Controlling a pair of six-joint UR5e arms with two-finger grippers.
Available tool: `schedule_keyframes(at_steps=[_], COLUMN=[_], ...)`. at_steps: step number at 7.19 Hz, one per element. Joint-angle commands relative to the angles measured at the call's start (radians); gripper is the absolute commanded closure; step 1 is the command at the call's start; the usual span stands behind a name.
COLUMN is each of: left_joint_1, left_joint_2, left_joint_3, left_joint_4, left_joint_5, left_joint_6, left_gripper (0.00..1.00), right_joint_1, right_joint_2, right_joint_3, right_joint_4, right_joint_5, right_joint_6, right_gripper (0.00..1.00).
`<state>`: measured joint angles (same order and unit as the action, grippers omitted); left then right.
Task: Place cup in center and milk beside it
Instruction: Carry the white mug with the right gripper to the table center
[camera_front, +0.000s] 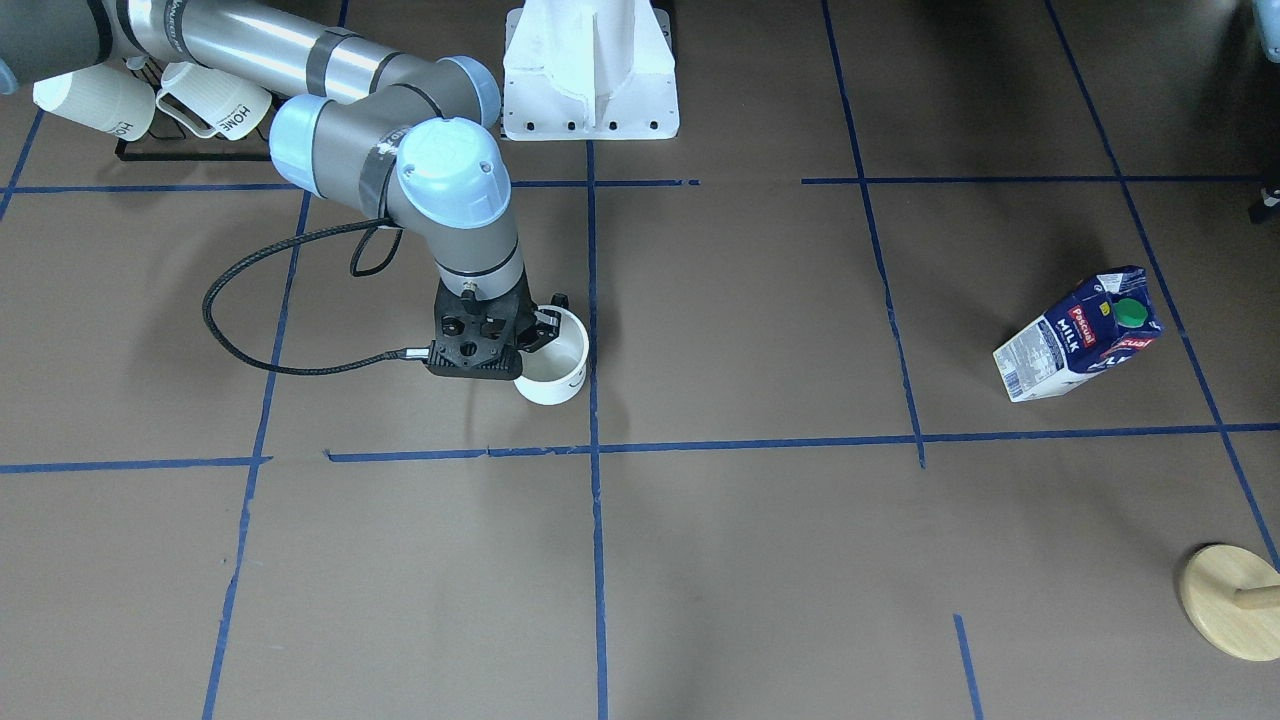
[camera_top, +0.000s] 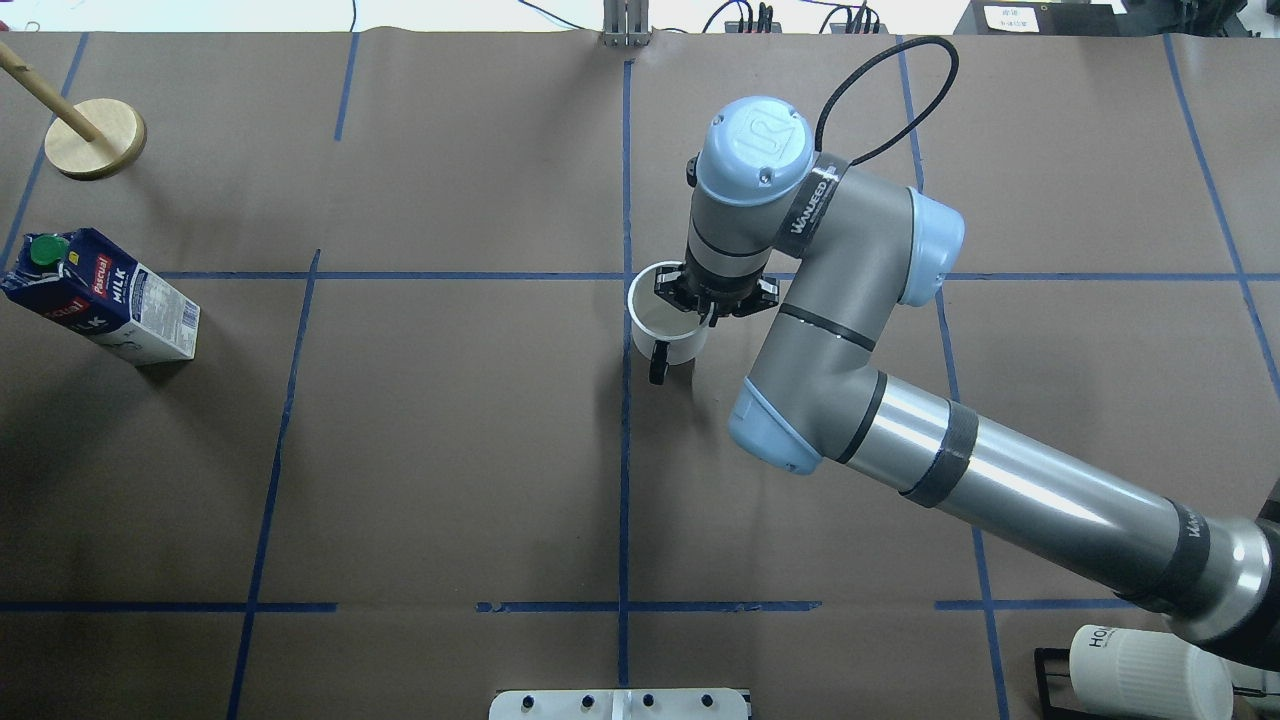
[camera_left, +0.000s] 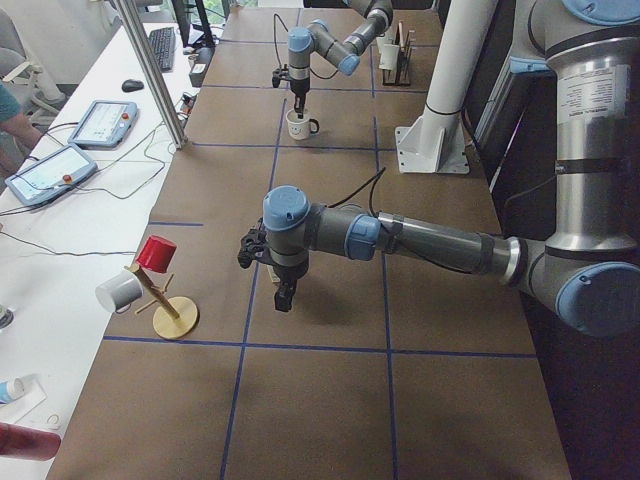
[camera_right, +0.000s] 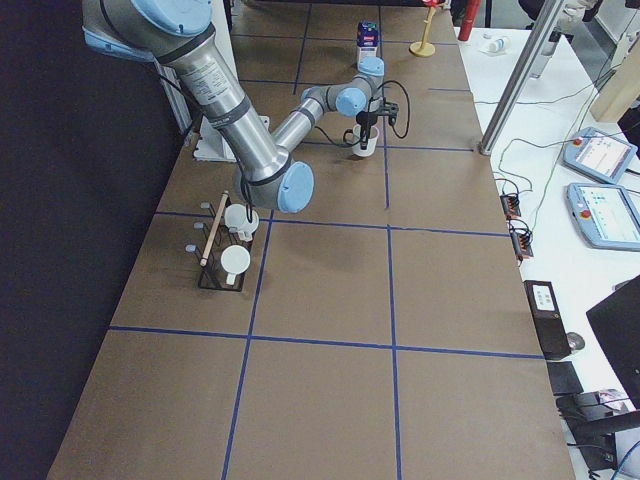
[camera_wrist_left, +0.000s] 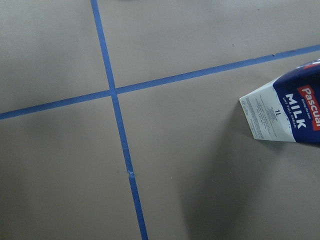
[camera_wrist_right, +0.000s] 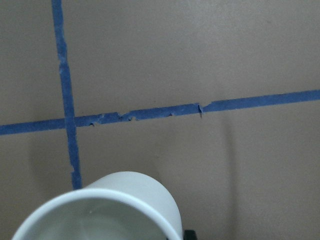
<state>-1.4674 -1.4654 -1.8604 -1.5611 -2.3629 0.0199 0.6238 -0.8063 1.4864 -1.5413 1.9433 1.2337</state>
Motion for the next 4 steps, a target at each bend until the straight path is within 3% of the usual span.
schedule_keyframes(at_steps=[1, 3, 4], left_joint_1=[0.001, 0.001, 0.001], left_joint_2=[-0.001, -0.003, -0.003], left_joint_3=[0.001, 0.001, 0.001], left_joint_4=[0.001, 0.000, 0.001], left_joint_5=[0.001, 0.001, 0.001], left_joint_6=[0.000, 0.000, 0.000], left_gripper=[0.00, 0.00, 0.00], right_joint_1=[-0.018, -0.019, -0.021], right_joint_2=[0.001, 0.001, 0.001], right_joint_3=[-0.038, -0.037, -0.037], right_joint_4=[0.046, 0.053, 0.053], right_joint_5=[-0.026, -0.038, -0.038], right_joint_6=[0.035, 0.039, 0.040], right_gripper=[0.99, 0.96, 0.51])
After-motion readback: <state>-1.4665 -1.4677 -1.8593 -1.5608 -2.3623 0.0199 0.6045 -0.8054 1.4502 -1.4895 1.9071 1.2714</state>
